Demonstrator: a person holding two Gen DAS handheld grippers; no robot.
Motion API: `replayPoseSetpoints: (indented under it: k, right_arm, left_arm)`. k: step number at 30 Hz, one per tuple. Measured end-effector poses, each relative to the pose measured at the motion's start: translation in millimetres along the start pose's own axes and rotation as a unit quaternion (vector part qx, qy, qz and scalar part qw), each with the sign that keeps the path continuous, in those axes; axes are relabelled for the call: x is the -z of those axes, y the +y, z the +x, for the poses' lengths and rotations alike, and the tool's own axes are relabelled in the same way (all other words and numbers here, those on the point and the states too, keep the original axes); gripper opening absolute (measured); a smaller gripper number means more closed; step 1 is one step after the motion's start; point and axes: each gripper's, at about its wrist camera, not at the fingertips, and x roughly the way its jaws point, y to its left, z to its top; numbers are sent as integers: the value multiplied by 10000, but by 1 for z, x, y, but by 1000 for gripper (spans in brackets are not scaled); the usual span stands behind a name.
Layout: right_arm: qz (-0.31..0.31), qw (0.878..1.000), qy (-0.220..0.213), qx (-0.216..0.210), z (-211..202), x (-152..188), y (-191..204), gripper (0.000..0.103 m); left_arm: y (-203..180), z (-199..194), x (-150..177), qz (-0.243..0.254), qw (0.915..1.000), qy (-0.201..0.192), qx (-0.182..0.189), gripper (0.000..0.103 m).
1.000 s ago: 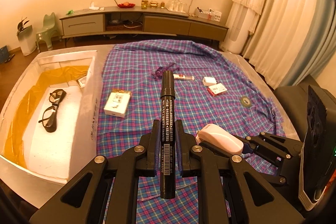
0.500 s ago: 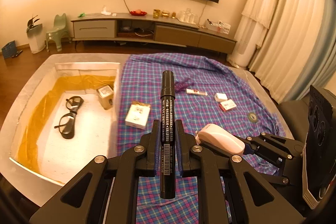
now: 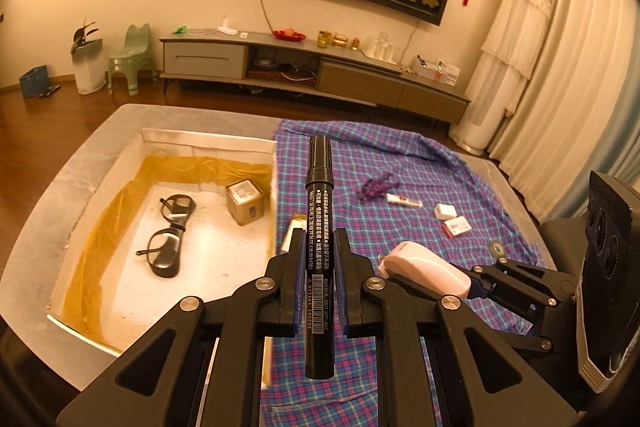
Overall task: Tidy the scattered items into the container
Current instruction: 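Carry the marker and stapler together over the white box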
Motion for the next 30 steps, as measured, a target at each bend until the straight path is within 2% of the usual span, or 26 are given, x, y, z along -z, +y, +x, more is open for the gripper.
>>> replayPoseSetpoints:
  k: [16,30]
  right_arm:
    - [-42,9995,213,-225,35,-26,14,27]
    - [-214,9980,387,-460,68,-60,33,27]
  left_arm:
    - [54,15,-1,-495,9982,300,-128,14]
    - [99,37,2,-1060,9920,655,-212,14]
